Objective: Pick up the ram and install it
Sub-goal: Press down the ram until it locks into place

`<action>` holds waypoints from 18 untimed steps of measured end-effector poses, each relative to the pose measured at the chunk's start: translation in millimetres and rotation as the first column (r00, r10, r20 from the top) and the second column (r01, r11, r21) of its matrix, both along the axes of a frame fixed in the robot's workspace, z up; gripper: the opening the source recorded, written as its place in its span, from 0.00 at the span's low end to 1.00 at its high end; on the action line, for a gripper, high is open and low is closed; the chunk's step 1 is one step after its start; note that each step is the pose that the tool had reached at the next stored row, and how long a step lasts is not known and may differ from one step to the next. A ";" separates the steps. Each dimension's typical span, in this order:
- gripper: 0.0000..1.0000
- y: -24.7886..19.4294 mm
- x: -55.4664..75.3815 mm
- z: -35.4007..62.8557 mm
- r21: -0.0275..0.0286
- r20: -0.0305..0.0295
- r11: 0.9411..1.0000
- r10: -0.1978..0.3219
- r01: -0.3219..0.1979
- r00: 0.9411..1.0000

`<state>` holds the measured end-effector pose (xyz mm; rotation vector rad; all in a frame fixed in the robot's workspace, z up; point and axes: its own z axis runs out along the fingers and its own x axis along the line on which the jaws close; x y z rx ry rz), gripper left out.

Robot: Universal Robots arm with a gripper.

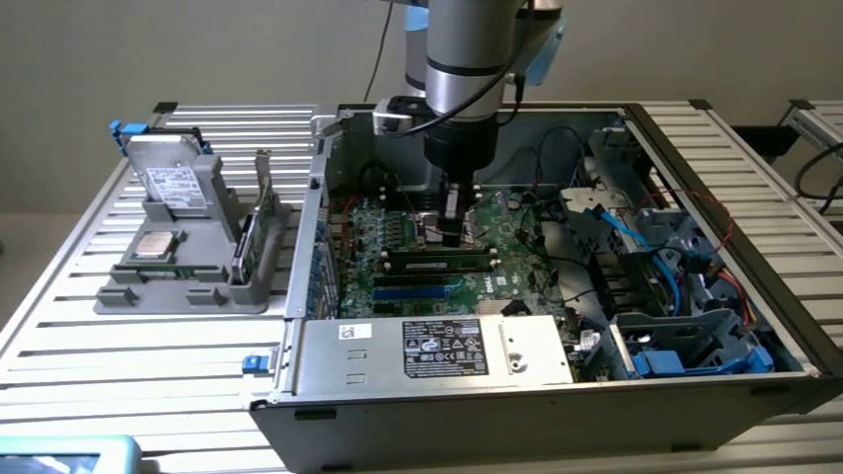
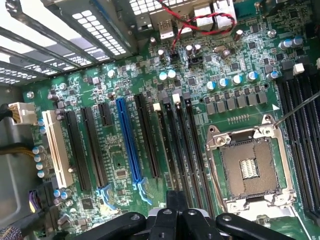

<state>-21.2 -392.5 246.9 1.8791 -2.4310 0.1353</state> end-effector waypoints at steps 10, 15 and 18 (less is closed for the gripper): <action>0.11 0.0 0.0 0.0 0.000 0.001 0.991 -0.132 0.132 0.991; 0.11 0.0 0.0 0.0 0.002 0.001 0.981 -0.193 0.193 0.981; 0.11 0.0 0.0 0.0 0.003 0.001 0.974 -0.227 0.227 0.974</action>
